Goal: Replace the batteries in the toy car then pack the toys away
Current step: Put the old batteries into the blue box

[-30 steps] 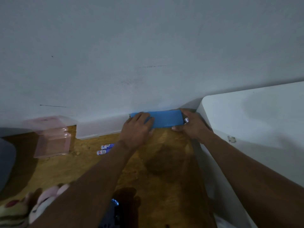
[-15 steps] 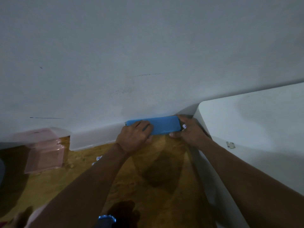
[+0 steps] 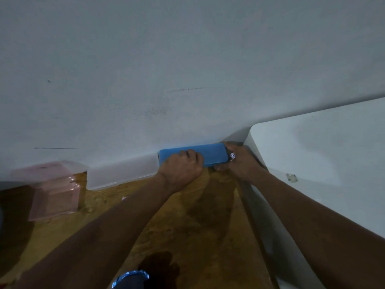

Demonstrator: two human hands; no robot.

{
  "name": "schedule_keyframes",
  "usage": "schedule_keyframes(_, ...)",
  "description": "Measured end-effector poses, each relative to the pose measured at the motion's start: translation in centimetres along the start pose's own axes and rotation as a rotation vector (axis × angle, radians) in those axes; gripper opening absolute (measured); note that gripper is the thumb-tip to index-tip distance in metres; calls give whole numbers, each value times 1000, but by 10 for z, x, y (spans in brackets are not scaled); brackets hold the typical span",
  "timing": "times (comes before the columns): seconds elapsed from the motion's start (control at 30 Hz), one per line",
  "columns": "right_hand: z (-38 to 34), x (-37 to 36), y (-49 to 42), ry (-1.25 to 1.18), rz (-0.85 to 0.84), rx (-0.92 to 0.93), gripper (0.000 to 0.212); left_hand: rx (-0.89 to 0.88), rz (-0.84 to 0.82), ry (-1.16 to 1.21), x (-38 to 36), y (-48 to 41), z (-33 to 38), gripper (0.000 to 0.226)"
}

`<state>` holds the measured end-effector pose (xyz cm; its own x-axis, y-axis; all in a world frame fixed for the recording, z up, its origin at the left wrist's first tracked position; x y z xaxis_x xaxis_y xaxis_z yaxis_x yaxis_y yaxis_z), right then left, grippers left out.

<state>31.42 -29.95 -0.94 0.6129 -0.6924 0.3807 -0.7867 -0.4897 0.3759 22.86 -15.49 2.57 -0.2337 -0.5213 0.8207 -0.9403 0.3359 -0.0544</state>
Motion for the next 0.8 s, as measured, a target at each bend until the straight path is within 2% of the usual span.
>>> schedule_keyframes(0.17,0,-4,-5,89,-27,12,52,-11,-95,-50,4,-2,9,31)
schedule_keyframes(0.3,0,-3,-6,81,-15,0,55,-92,-184,-97,15,-7,14,41)
schedule_keyframes(0.4,-1,-1,-4,81,-1,12,54,-113,-270,37,14,-9,18,49)
schedule_keyframes(0.53,-1,-1,-6,69,2,6,53,-80,-258,117,16,-8,16,50)
schedule_keyframes(0.6,-1,-2,-5,15,2,-14,53,-34,-215,151,12,-2,6,53)
schedule_keyframes(0.67,-1,-2,-4,5,10,-21,56,29,-76,217,10,7,-8,55)
schedule_keyframes(0.8,1,0,-4,-2,14,-9,60,187,170,386,-4,29,-26,41)
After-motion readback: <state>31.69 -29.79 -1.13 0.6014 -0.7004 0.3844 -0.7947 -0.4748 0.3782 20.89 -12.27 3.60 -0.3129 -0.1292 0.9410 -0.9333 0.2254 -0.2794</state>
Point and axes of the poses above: each hand's wrist, its own y-axis away from the middle knuckle, its own x-axis out of the back of the hand, z = x × y, the point moved 4 cm from there along -y, towards the middle knuckle, and after that the axes turned 10 degrees about -y, right-handed, at the moved point
